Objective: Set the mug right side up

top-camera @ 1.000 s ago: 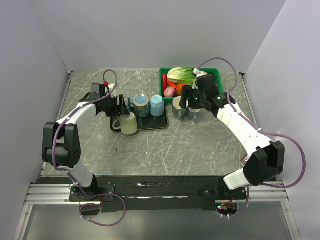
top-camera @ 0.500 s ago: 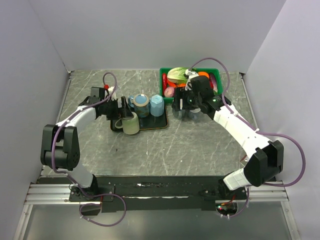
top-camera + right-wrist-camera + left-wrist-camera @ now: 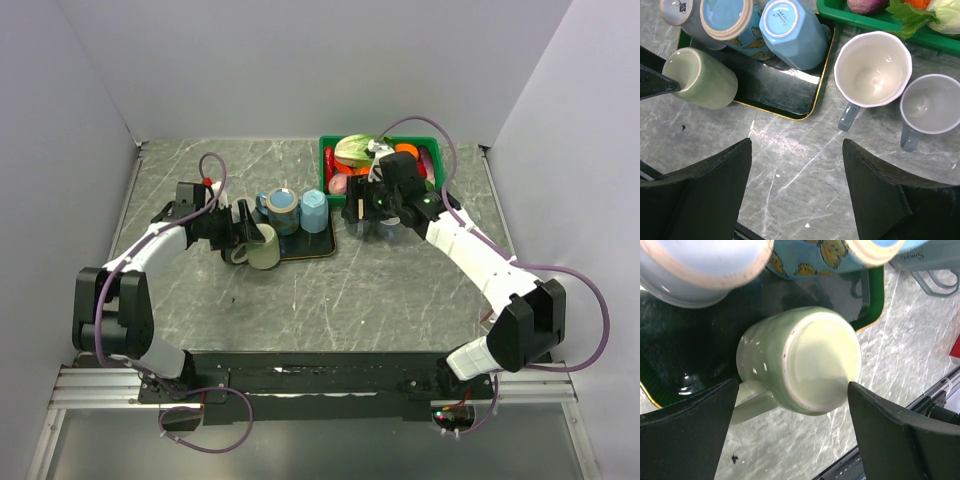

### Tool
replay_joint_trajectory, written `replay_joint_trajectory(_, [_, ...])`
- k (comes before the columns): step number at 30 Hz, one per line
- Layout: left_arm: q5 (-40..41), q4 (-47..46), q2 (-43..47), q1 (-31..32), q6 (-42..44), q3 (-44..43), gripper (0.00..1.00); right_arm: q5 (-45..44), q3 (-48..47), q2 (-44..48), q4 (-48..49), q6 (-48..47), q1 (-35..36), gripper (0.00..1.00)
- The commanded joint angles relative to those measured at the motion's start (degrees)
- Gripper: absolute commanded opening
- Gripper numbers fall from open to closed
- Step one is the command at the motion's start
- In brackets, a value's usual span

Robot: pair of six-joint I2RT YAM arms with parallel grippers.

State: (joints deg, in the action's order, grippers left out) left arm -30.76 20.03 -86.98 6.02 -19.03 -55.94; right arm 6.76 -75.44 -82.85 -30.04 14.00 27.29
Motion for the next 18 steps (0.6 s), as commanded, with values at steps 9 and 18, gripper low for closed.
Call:
replay_joint_trajectory(9, [-2.99,0.27,5.59,-0.04,0.3,2.06,0.96,0.62,-0.85,-0.47,0.95,-0.64,0.92,0.78])
replay_joint_trajectory(18, [0.96,0.8,4.45,0.22,1.1,3.03,0.97,0.53,0.73,0.41,1.39,-0.46,0.92,0.78])
